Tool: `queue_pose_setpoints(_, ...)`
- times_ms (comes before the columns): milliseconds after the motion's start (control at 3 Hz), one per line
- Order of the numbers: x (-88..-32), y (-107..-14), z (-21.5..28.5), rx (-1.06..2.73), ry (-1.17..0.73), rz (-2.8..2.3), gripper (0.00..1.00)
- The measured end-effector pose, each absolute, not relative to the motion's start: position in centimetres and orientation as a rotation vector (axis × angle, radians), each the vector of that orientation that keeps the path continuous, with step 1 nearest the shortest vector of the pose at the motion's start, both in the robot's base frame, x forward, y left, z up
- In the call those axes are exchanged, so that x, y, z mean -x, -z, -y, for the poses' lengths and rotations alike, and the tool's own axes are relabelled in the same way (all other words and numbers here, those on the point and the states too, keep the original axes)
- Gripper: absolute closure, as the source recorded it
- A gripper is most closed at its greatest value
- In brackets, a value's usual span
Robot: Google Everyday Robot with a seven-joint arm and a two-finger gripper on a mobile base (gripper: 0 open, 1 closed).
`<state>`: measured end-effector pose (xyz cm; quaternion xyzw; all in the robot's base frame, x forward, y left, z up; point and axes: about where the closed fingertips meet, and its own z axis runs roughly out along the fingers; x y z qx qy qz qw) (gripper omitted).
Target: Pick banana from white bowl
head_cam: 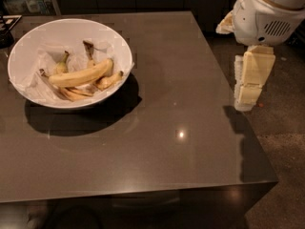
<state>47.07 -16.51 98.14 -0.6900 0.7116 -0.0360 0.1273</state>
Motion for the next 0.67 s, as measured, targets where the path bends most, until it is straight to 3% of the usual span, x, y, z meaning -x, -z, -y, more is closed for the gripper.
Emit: queue_pose_setpoints(667,-48.13,-98.57,15.45,2.005,0.122,-2.025,0.0)
